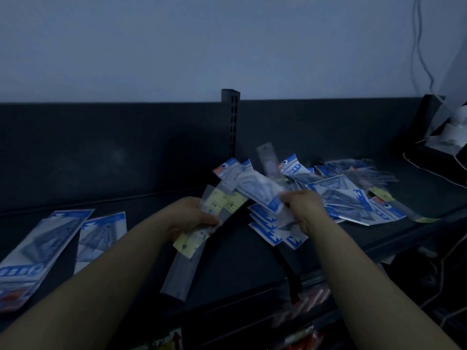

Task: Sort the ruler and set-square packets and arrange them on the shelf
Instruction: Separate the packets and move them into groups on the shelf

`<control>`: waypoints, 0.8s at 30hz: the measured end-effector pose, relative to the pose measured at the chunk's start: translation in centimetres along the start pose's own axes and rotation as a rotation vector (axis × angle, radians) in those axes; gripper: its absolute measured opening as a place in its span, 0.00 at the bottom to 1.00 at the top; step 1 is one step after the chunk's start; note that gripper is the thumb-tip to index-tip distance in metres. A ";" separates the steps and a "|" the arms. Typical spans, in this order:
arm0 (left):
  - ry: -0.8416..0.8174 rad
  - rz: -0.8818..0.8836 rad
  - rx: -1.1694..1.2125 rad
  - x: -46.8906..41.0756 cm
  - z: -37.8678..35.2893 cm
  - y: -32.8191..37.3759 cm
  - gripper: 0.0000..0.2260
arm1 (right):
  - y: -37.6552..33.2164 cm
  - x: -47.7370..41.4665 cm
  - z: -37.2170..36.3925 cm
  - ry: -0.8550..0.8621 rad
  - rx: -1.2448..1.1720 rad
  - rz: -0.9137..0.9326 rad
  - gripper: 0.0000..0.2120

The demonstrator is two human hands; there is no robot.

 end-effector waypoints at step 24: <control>0.309 -0.085 0.349 3.3 3.2 -1.2 0.09 | -0.5 6.9 -12.7 -0.436 -0.038 0.162 0.03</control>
Point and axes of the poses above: each hand's wrist, its own x-axis away from the middle knuckle, its own z-axis out of the back of the hand, y = z × x, the point moved 8 cm from there along -x, towards the middle knuckle, and after that the axes turned 4 degrees about -z, right-handed, at the moved point
